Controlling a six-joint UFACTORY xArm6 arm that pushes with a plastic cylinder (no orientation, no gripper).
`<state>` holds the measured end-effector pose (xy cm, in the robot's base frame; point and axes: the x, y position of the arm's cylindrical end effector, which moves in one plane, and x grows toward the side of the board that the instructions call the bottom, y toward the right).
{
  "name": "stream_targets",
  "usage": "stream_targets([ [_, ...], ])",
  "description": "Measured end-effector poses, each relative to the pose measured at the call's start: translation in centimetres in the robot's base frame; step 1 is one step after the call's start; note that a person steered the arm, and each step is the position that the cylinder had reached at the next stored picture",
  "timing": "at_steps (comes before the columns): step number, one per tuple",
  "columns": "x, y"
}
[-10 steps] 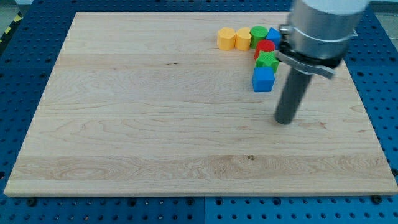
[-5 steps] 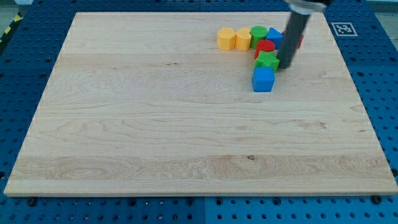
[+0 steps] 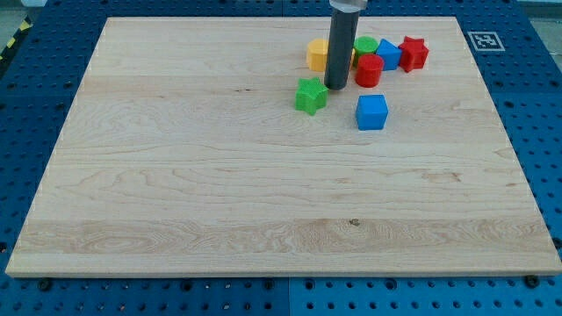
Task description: Move the green star to the center
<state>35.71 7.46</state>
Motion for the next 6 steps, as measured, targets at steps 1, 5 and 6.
stream_targets([
  [1,1.7,0.0],
  [5,3.9,-0.8],
  [6,3.9,0.9],
])
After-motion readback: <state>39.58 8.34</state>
